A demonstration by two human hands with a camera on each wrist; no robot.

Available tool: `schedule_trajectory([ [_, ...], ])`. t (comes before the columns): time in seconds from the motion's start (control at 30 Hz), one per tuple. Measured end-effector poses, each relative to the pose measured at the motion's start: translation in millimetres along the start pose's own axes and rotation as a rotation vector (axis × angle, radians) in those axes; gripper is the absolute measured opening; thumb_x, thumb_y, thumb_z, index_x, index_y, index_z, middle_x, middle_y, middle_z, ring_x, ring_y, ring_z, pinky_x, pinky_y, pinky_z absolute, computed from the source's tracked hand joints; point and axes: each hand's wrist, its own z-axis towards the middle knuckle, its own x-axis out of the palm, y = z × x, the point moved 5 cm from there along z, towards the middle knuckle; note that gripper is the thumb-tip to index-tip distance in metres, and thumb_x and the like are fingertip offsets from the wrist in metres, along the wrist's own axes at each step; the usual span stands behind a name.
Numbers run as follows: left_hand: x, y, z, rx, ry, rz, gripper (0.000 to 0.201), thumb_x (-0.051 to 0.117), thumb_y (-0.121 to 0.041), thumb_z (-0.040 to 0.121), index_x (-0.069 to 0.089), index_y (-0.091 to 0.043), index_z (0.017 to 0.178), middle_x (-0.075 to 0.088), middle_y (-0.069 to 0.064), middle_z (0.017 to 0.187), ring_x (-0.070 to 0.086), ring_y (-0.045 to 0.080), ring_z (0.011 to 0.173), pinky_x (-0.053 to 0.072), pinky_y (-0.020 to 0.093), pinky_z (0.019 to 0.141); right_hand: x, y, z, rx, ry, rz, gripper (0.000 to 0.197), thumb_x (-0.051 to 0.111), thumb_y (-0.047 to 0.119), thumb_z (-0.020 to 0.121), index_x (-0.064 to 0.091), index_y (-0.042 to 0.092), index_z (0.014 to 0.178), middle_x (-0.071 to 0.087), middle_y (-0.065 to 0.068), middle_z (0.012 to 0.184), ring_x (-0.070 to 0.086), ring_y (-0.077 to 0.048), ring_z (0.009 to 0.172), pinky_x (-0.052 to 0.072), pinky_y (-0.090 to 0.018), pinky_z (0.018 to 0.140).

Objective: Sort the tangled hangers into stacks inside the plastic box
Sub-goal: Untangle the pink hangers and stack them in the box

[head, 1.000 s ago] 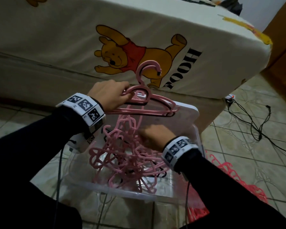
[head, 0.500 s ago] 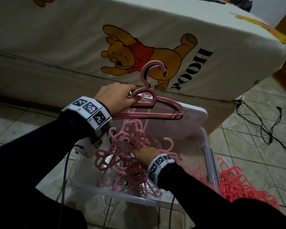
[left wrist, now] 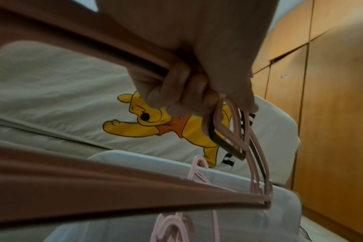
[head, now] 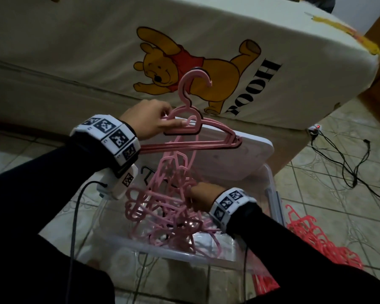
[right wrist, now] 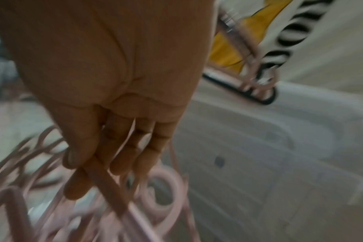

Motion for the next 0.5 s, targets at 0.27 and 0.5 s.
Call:
schedule_trajectory([
  [0.27, -14.2, 3.3, -1.6, -0.007, 0.004, 0.023, 0.063, 0.037, -0.073, 0.074, 0.064, -0.016, 0.075, 0.060, 0.006, 0.071, 0.055, 0.023, 0.068, 0.042, 0.037, 0.062, -61.8, -22.2, -53.8, 0.028, -0.148, 0.221, 0.015, 0.062, 0.010, 0.085, 0.071, 0.016, 0.095, 0.074, 0.004, 0.085, 0.065, -0.002, 0.078, 0.042, -0.009, 0.064],
  [0.5, -25.5, 6.1, -0.7, -0.006, 0.028, -0.101, 0.060, 0.042, -0.066, 0.078, 0.070, -0.014, 0.089, 0.067, 0.003, 0.080, 0.062, 0.019, 0.075, 0.048, 0.034, 0.069, -47.5, -6.8, -71.1, -0.030, -0.042, 0.387, 0.006, 0.076, 0.014, 0.078, 0.072, 0.013, 0.083, 0.071, 0.003, 0.072, 0.062, 0.001, 0.055, 0.050, -0.012, 0.055],
])
